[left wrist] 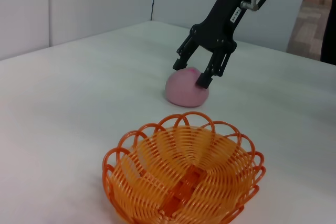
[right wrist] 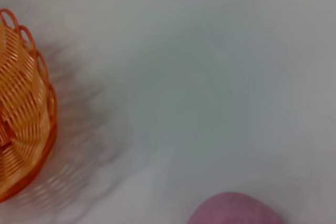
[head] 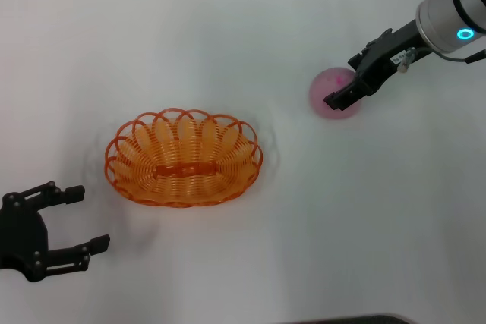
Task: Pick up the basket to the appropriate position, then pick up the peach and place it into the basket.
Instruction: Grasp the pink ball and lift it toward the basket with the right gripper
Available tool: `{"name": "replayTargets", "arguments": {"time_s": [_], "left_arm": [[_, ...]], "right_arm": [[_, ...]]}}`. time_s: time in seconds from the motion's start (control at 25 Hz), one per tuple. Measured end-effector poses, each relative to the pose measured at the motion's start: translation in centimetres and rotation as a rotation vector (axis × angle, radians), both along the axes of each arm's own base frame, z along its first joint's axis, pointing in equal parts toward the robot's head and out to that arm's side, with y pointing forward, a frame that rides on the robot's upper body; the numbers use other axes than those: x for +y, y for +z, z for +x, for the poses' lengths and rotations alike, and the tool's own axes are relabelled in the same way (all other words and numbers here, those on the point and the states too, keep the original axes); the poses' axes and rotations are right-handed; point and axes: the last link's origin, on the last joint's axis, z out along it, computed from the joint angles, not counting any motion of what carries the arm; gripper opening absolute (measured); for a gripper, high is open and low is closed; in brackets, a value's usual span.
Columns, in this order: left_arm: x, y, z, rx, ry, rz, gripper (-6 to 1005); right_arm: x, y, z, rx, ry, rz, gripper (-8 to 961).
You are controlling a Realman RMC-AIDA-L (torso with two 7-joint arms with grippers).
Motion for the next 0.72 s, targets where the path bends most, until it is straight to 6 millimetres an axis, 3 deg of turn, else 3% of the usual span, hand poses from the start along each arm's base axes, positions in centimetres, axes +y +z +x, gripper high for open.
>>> {"name": "replayTargets", "arguments": {"time_s": [0.4,0.72], "left_arm": [[-0.09,-0.02,-0.06,0.002,0.002,-0.003,859],[-0.18,-0.04,-0.10,0.003,0.004,-0.006,859]], "right_arm": [[-0.03,-0.05,-0.10,-0.006,0.001,-0.009,848],[-0.11,-0.21,-0.15,-0.011,0.005,-0.017,513]]}}
